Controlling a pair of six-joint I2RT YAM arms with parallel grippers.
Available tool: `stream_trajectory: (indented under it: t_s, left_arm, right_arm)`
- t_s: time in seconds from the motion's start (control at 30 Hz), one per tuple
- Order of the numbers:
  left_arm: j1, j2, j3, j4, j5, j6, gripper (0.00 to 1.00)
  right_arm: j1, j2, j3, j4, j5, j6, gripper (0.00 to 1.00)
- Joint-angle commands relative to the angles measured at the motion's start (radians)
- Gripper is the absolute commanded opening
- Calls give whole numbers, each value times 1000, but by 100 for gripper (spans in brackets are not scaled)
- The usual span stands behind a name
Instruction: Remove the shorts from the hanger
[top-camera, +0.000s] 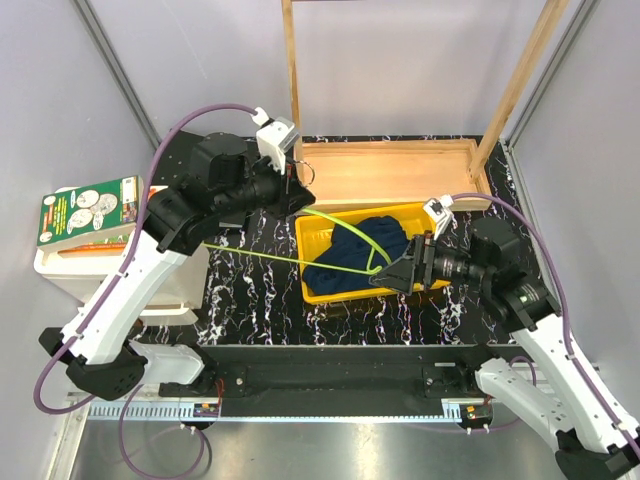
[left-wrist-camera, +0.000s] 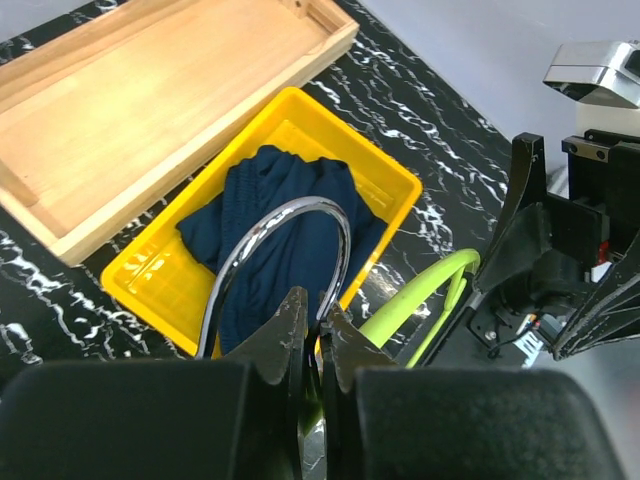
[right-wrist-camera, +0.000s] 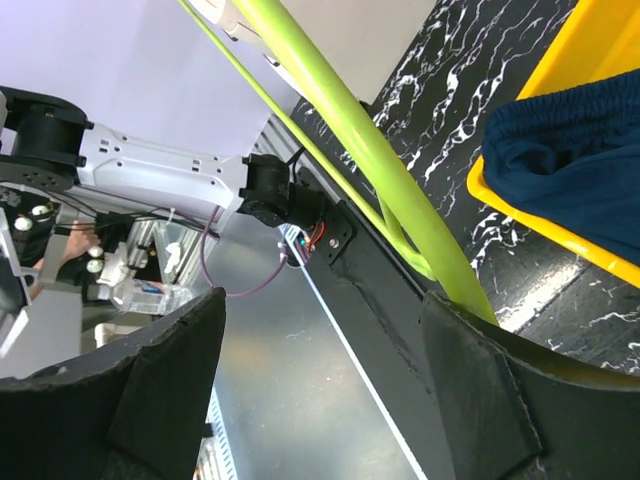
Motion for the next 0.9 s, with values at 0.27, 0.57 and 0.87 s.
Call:
stream_trajectory:
  t_s: [0.27,0.57,0.87]
  left_arm:
    - [-10,-24,42,50,162,-26,0]
    - [-19,-21,48,55,211,-26,0]
    - [-22,-16,14,125,199,-87,0]
  right_arm:
    - [10,-76,277,-379,361,-188,91]
    - [10,-62,86,-50,46,-28,87]
    - [18,-94,-48,79,-42,85,55]
